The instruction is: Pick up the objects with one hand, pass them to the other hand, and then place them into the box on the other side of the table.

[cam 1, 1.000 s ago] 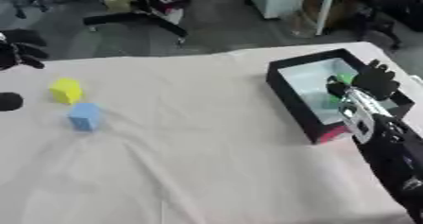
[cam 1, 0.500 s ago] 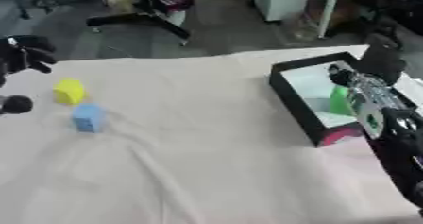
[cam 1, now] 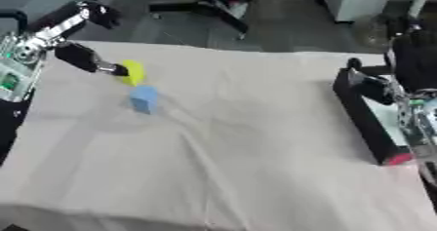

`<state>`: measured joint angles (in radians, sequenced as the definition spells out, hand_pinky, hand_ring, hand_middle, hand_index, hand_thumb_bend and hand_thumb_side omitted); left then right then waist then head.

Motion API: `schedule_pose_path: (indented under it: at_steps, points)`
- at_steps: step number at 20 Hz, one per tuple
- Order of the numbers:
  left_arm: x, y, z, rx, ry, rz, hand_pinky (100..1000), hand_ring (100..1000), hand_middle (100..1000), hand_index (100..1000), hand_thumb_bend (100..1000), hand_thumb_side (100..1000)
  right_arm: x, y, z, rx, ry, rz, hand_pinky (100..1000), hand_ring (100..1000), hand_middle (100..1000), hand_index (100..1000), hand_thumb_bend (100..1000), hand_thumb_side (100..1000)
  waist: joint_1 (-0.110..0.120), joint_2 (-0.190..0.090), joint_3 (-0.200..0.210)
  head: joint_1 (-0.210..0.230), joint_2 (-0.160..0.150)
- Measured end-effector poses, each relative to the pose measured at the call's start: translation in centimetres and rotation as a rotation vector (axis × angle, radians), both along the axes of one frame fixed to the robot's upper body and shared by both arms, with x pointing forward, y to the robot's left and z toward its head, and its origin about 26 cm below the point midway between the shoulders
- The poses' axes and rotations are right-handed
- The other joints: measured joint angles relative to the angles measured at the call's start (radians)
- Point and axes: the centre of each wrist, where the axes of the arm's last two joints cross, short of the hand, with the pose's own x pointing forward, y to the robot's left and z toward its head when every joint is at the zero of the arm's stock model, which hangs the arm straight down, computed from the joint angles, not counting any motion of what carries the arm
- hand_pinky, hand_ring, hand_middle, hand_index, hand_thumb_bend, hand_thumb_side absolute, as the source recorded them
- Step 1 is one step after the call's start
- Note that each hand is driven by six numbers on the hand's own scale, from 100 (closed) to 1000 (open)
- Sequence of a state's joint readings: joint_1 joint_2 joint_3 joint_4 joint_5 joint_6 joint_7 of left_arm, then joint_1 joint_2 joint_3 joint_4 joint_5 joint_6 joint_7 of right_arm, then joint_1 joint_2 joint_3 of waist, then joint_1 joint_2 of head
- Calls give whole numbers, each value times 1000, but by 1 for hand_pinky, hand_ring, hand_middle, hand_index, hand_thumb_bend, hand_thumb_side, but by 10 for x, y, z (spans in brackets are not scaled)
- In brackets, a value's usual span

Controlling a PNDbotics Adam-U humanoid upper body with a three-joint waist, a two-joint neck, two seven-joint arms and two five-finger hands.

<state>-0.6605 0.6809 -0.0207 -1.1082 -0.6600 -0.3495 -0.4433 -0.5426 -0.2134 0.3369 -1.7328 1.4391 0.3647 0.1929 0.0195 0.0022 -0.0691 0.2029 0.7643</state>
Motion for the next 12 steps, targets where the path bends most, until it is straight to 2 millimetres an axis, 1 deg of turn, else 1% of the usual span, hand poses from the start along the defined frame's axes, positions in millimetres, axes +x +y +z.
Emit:
schedule_pose_path:
  at_steps: [2, 4, 6, 12]
  points:
    - [11, 5, -8, 124, 76, 1, 874, 741, 702, 860, 659, 284, -7, 10, 0, 12, 0, 45, 575, 828, 751, 930, 248, 406, -1, 0, -5, 5, 0]
    - [20, 9, -15, 223, 137, -3, 875, 737, 693, 849, 645, 278, -11, 17, 0, 20, 0, 73, 574, 828, 751, 931, 242, 406, -3, 0, -9, 8, -1]
    - [25, 10, -26, 282, 181, -15, 876, 736, 691, 844, 635, 275, -13, 20, 0, 25, 1, 90, 577, 829, 752, 934, 235, 408, -4, 0, -9, 8, -1]
    - [37, -5, -59, 359, 229, -73, 878, 737, 694, 847, 618, 279, -14, 23, 0, 30, 1, 104, 578, 830, 751, 936, 223, 409, -5, 0, -15, 17, -1]
